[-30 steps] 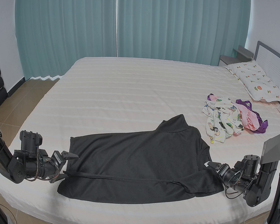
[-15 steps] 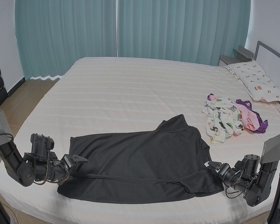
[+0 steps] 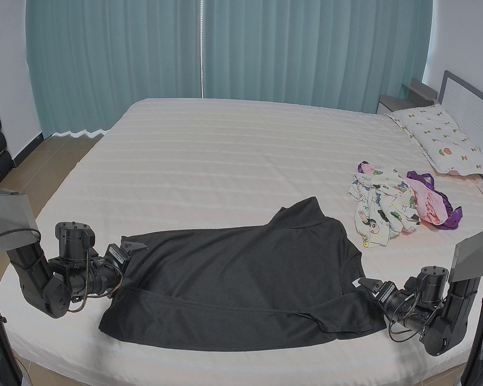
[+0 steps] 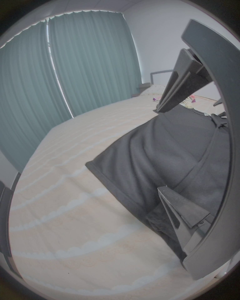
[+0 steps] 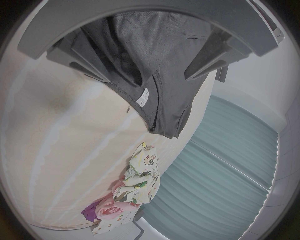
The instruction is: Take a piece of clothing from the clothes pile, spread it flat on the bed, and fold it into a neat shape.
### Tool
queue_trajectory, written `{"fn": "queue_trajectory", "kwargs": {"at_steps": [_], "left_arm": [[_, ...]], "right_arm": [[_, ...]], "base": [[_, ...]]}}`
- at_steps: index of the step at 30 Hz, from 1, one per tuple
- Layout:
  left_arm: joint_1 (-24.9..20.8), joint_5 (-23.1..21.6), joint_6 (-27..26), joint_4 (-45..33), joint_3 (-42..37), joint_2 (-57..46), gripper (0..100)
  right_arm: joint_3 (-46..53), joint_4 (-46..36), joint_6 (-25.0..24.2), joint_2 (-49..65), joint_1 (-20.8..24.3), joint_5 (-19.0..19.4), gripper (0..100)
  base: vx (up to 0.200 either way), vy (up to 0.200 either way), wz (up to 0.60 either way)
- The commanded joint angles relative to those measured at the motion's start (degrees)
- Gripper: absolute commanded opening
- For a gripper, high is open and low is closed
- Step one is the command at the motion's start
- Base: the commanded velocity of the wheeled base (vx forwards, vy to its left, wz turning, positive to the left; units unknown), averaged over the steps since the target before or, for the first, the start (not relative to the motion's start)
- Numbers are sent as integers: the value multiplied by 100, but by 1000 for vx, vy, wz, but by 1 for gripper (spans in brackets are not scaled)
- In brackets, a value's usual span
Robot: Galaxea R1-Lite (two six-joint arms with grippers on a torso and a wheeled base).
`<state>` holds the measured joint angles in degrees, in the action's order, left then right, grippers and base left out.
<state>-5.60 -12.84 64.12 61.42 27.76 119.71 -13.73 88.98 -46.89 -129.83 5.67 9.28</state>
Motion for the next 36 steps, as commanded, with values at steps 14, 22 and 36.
{"fn": "queue_trajectory", "kwargs": {"at_steps": [14,22,36], "left_arm": [[788,-70,-216,310,-614,26,100],[1034,-254,-453,327,-684,-44,100],[1201,-685,-462,327,-754,-53,100]], "right_arm": [[213,58,241,318,-207,4,100],[177,76,382,327,-303,4,100],[186,67,408,300,-277,4,100]], "base": [[0,0,0],[0,0,0],[43,0,0]]}}
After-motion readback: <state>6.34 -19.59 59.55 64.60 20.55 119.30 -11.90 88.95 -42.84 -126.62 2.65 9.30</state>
